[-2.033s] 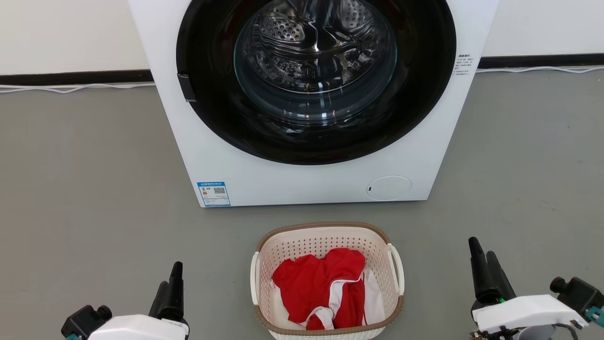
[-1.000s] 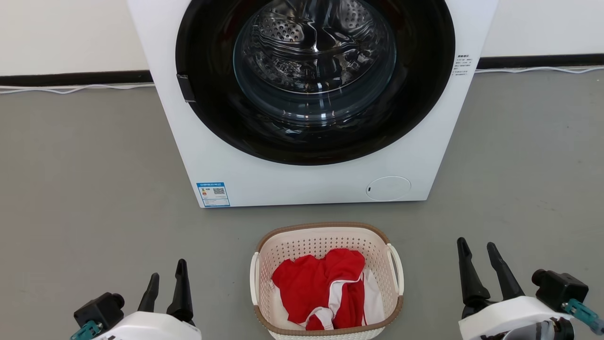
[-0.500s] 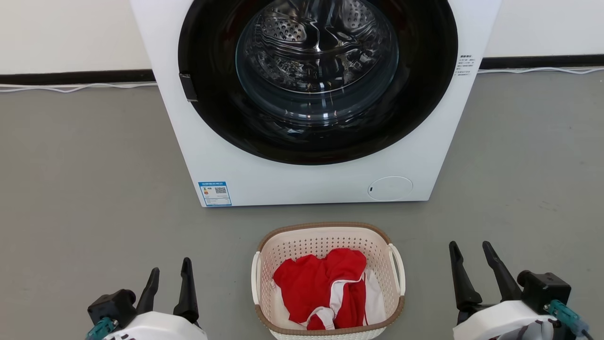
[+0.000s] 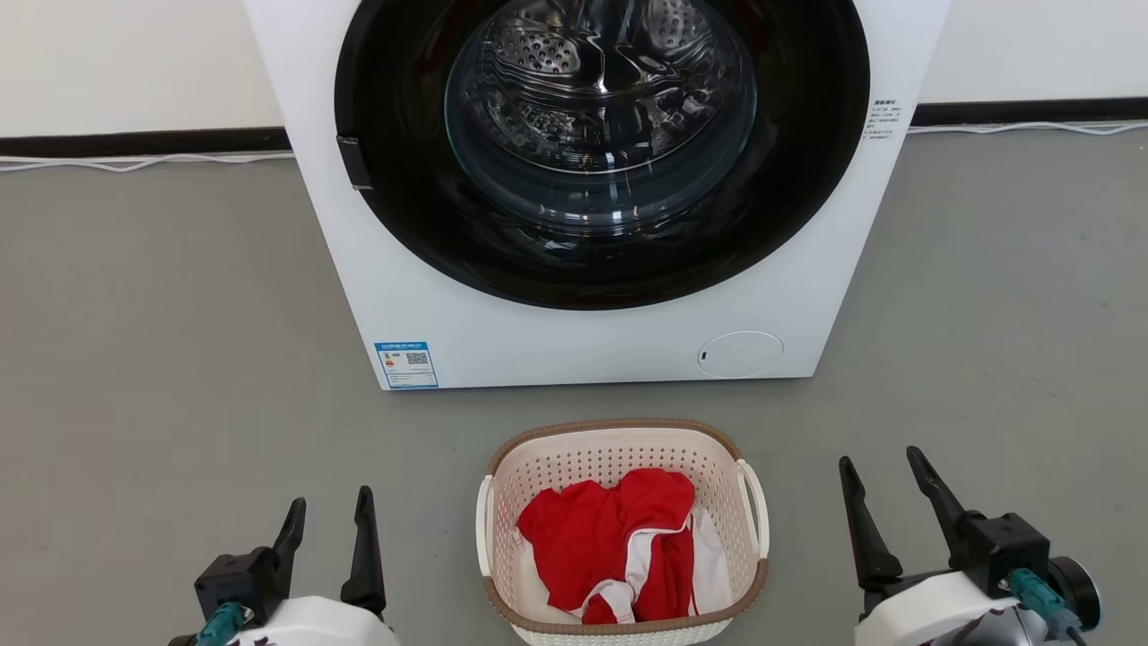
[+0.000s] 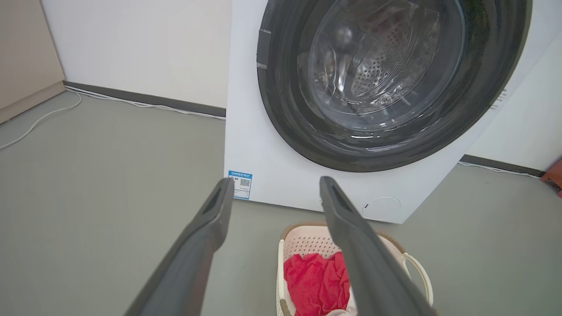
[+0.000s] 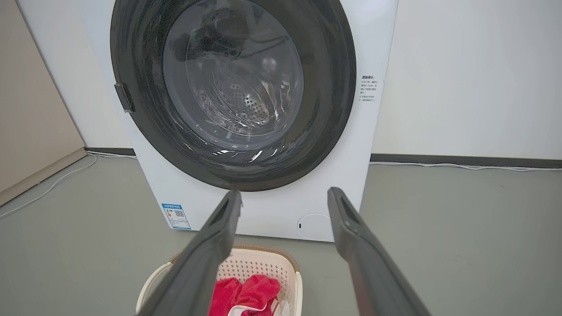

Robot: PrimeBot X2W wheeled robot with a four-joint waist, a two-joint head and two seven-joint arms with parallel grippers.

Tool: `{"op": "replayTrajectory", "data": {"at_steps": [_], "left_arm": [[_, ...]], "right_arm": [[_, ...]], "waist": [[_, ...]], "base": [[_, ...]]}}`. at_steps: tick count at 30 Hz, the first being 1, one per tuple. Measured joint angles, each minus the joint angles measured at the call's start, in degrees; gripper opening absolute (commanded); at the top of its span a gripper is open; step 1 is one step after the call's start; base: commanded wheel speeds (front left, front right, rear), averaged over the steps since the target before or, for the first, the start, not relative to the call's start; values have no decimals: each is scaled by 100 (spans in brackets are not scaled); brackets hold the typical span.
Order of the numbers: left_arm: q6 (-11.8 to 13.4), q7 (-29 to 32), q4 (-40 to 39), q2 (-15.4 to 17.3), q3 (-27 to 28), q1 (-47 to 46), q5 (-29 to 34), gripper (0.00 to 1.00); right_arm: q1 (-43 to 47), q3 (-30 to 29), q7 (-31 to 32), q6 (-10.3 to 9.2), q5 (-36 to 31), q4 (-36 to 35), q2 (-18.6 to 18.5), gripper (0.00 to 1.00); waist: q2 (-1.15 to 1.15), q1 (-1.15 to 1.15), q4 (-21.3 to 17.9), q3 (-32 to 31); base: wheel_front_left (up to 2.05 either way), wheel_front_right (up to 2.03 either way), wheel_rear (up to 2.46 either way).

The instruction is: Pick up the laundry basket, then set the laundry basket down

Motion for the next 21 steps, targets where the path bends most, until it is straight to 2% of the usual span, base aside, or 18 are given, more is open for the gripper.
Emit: {"op": "replayTrajectory", "data": {"at_steps": [9,21], "left_arm": [[73,-152,7,7,-45,0,564,100],[75,-166,86,7,-62,0,601,100]], "right_arm": [[0,-7,-154,2,-677,22,3,100],[-3,-37,-154,5,-715,92,10,100]], "waist": [[0,0,-16,28],[0,0,-16,36]], "base": [[0,0,0],[0,0,0]]}}
